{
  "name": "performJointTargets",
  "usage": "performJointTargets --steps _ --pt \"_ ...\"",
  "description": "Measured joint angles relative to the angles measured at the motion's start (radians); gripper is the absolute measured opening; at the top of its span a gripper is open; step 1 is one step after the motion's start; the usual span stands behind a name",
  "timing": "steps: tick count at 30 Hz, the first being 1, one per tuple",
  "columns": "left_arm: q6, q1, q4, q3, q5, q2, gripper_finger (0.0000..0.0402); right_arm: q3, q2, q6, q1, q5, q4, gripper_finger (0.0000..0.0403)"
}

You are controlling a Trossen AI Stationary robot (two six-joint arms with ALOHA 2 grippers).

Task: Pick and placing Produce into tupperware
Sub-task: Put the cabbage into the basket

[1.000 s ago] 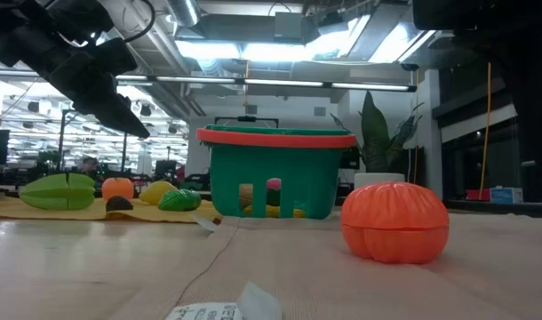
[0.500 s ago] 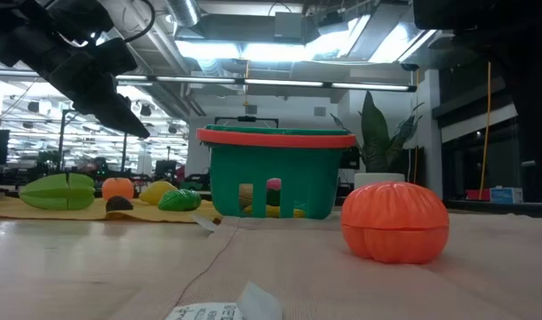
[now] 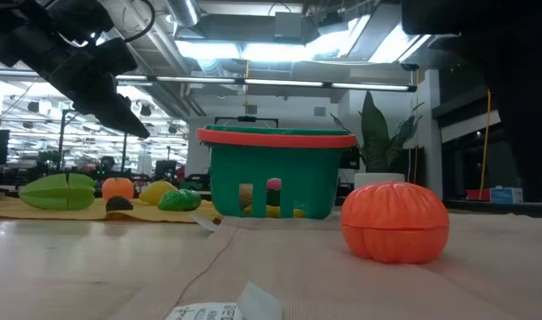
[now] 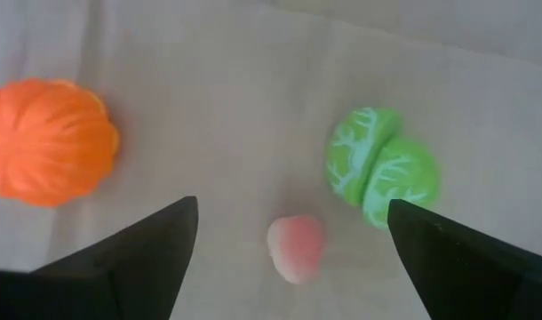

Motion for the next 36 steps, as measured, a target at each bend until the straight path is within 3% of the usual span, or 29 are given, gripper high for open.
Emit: performJointTargets --steps 4,11,20,36 --pt "0.0 0.0 0.0 0.0 0.0 0.0 0.0261 0.0 0.0 0.052 0.0 -0.056 -0.034 0.0366" --pt "0.0 0.0 0.0 0.0 0.0 0.0 0.0261 -0.004 0.0 0.116 -0.001 -0.059 -0.06 0.0366" --pt "0.025 0.0 0.0 0.0 0.0 0.0 0.0261 -0.13 0.002 0.164 -0.014 -0.071 -0.001 0.0366" --pt "0.027 0.0 0.0 0.0 0.0 0.0 0.0261 -0.131 0.002 0.216 -0.054 -0.22 -0.001 0.0366"
